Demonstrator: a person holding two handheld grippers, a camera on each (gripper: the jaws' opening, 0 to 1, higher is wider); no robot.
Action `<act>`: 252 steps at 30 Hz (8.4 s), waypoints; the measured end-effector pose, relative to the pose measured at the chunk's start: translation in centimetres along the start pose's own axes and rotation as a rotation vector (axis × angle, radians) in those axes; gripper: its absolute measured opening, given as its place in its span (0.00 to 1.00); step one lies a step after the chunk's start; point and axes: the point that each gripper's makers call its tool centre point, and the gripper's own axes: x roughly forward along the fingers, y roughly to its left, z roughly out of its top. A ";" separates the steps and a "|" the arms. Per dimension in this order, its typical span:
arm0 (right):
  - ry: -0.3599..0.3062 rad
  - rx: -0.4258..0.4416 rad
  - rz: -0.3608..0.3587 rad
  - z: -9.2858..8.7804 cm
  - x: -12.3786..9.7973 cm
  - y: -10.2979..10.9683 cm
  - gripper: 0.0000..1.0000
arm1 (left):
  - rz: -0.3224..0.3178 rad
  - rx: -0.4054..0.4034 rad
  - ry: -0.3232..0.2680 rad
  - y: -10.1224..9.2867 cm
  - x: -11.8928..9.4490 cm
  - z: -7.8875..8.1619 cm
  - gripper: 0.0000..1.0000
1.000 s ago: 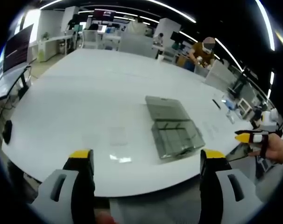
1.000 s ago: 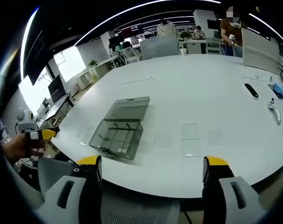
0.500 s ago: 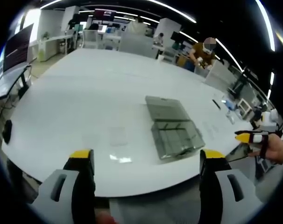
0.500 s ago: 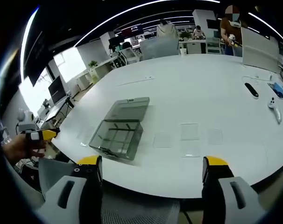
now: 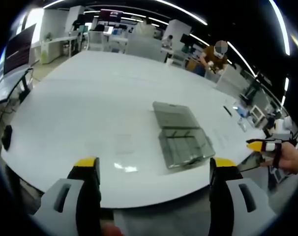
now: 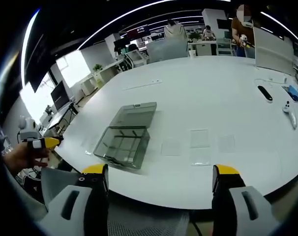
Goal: Insert the divider into the dual guide fixture by aligning both edges with the guide slots and pushing it downward to the bottom, including one-sided entry, uneven engagement, binding, and posture correction.
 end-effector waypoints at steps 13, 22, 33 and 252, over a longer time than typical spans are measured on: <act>0.003 0.000 0.005 0.5 0.6 -0.5 0.83 | -0.011 -0.012 -0.001 -0.2 0.5 0.0 0.89; 0.012 0.005 0.007 0.9 1.3 -0.9 0.78 | -0.031 -0.018 -0.007 -0.7 0.7 0.2 0.88; 0.023 -0.003 0.002 2.1 3.0 -2.2 0.70 | -0.071 -0.010 -0.011 -2.0 1.3 0.4 0.87; 0.081 -0.366 0.172 3.1 6.7 4.8 0.27 | -0.517 0.007 0.053 -16.0 8.3 0.8 0.47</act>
